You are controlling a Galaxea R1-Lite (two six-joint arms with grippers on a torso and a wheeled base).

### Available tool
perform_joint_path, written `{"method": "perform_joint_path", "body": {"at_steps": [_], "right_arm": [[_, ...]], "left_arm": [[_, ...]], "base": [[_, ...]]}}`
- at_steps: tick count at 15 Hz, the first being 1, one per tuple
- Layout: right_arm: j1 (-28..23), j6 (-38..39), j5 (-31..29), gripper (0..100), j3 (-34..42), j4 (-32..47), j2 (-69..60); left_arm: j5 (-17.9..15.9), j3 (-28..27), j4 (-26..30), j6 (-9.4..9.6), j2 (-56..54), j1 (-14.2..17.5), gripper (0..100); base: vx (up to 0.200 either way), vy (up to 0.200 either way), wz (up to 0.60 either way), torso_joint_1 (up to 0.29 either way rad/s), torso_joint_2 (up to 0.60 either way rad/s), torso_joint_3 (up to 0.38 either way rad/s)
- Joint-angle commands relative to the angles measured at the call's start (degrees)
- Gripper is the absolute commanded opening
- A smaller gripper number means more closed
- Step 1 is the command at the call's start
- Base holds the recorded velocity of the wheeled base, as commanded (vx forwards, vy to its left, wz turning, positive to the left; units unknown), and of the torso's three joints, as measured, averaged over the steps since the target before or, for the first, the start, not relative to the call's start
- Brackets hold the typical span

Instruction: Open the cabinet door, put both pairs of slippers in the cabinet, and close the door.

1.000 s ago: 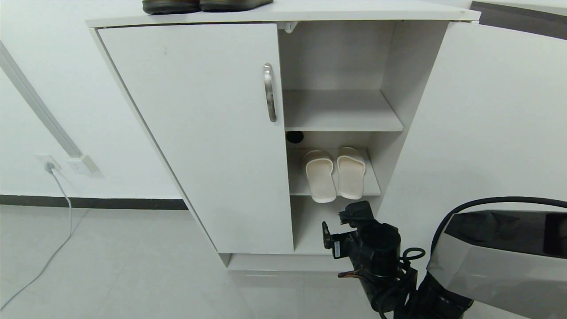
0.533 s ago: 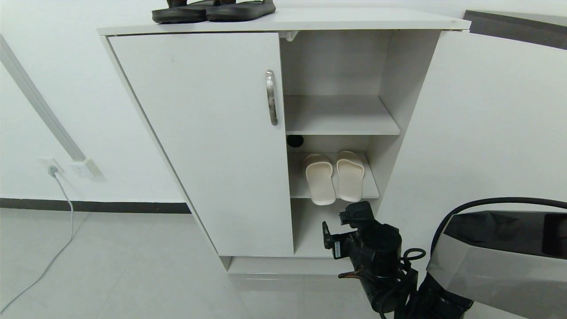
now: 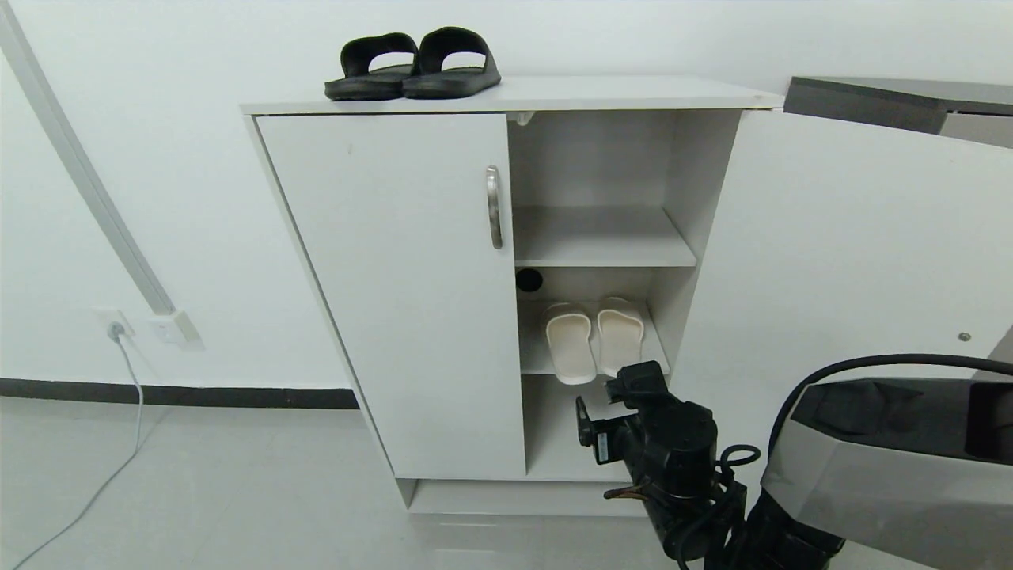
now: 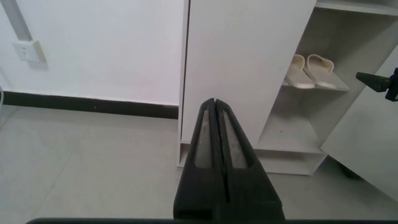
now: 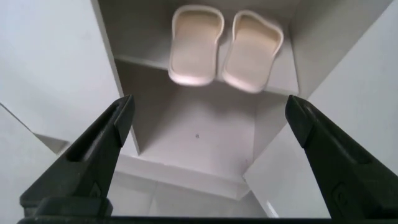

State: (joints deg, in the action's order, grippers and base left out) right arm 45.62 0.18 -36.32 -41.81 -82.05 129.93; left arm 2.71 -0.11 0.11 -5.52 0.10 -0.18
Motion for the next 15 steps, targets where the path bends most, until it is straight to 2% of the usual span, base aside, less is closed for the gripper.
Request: {"method": "perform_joint_path", "body": {"at_steps": [1, 11, 15], "right_arm": [[0.00, -0.09, -0.07, 100, 0.07, -0.21, 0.15], [-0.79, -0.53, 0.10, 100, 0.59, -0.83, 0.24], [-0.79, -0.45, 0.10, 100, 0.59, -0.83, 0.24]], "left_arm": [[0.02, 0.02, 0.07, 0.34, -0.01, 0.01, 0], [0.02, 0.02, 0.07, 0.25, 0.08, 0.01, 0], [0.02, 0.02, 0.07, 0.25, -0.01, 0.01, 0]], "base": [[0.000, 0.000, 0.00, 0.000, 0.00, 0.000], [0.000, 0.000, 0.00, 0.001, 0.00, 0.010], [0.000, 0.200, 0.00, -0.001, 0.00, 0.004]]}}
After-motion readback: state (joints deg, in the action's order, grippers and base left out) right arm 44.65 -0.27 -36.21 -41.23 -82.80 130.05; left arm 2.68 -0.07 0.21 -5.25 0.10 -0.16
